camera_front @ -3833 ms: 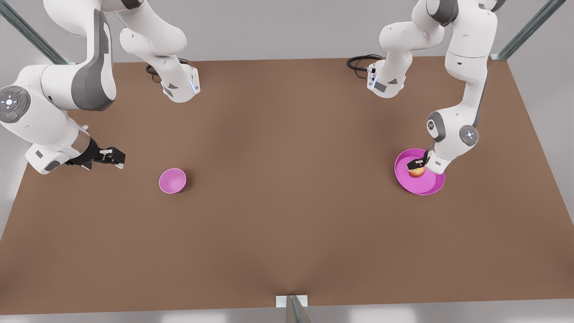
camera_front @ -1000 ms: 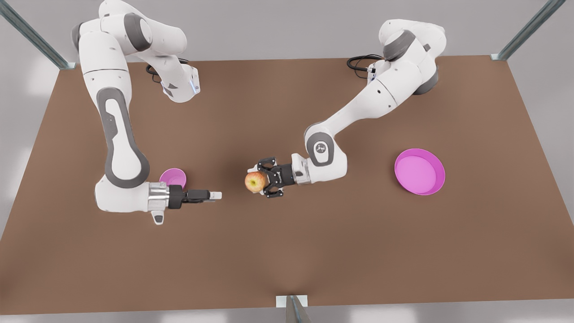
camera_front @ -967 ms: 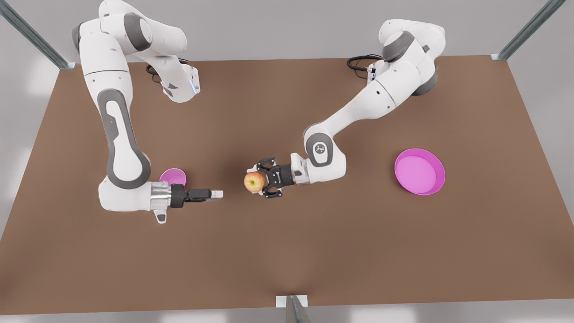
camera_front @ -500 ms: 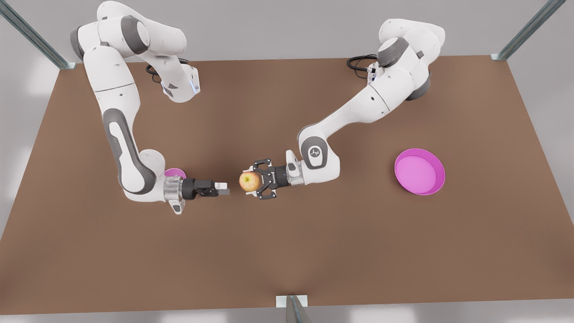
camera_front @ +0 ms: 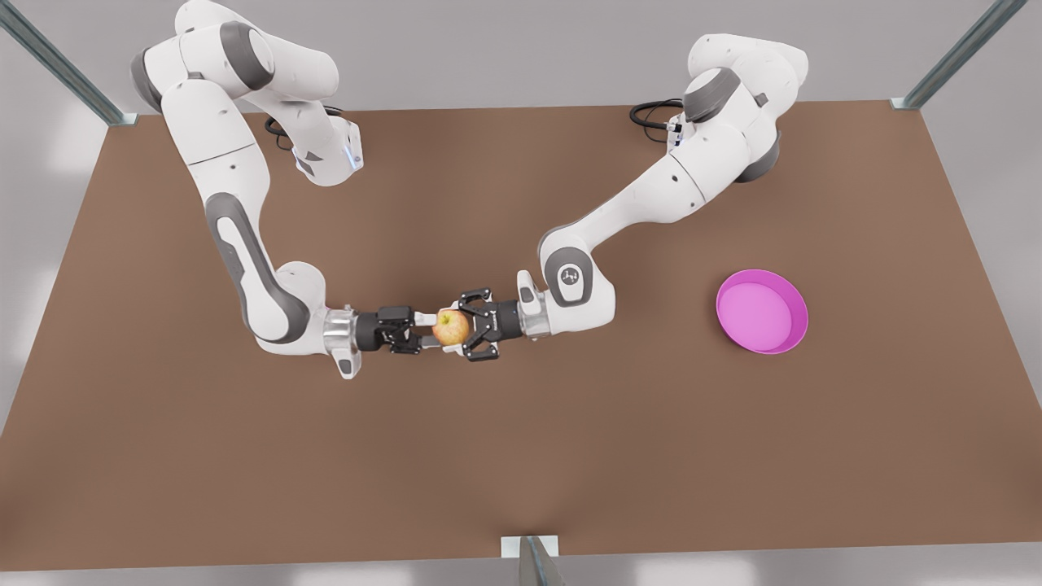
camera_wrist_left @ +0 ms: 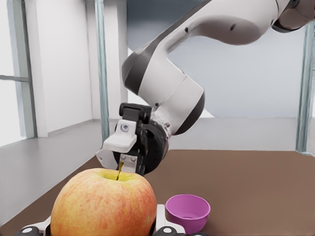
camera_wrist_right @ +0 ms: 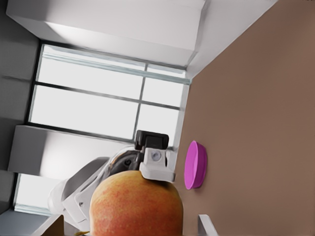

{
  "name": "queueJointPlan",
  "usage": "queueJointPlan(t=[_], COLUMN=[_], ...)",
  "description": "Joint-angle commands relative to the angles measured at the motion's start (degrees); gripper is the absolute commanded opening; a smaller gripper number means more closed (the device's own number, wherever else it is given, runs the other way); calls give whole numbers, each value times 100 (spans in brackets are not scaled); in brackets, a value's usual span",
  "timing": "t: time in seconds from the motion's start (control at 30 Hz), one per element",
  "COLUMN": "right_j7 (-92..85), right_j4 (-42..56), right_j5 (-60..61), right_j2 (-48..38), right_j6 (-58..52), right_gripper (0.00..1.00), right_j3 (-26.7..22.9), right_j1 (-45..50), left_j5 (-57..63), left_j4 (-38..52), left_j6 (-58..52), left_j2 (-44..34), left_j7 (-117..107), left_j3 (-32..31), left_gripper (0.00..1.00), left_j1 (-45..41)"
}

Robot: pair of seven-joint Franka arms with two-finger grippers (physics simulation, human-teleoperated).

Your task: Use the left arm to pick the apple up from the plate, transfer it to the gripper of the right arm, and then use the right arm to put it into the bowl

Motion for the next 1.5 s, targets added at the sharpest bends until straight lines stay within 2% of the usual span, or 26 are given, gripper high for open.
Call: queueJointPlan(t=[0.0, 0.07, 0.6, 0.67, 0.77, 1.13, 1.2, 1.27, 1.4, 1.47], right_j7=[-1339, -1436, -1779, -1832, -1832, -1832, -1832, -1832, -1840, -1832], right_j4=[2, -6, -129, -129, -121, -103, -94, -94, -112, -112], right_j5=[26, 254, 272, 272, 272, 272, 263, 272, 263, 263], right_j2=[0, 0, 26, 26, 17, 26, 26, 26, 26, 17], right_j6=[184, 483, 571, 562, 553, 544, 544, 544, 509, 509], right_gripper=[100, 100, 100, 86, 81, 78, 78, 78, 72, 69], right_j3=[37, 248, 328, 319, 319, 319, 319, 319, 319, 319], right_j1=[9, 9, 0, -9, -9, -18, -18, -18, -35, -35], left_j5=[38, 38, 38, 38, 38, 38, 38, 38, 38, 38], left_j4=[3, 12, 91, 91, 91, 91, 91, 91, 91, 83], left_j6=[-49, -49, -49, -49, -49, -49, -49, -49, -49, -49], left_j2=[-8, -8, 71, 71, 71, 71, 62, 62, 62, 62], left_j7=[821, 821, 821, 821, 812, 812, 804, 804, 795, 786], left_j3=[-2, -2, 6, 6, -2, 6, -2, -2, -2, -2], left_gripper=[74, 74, 74, 74, 74, 78, 89, 89, 98, 99], left_j1=[-10, -28, -98, -107, -107, -116, -116, -116, -116, -98])
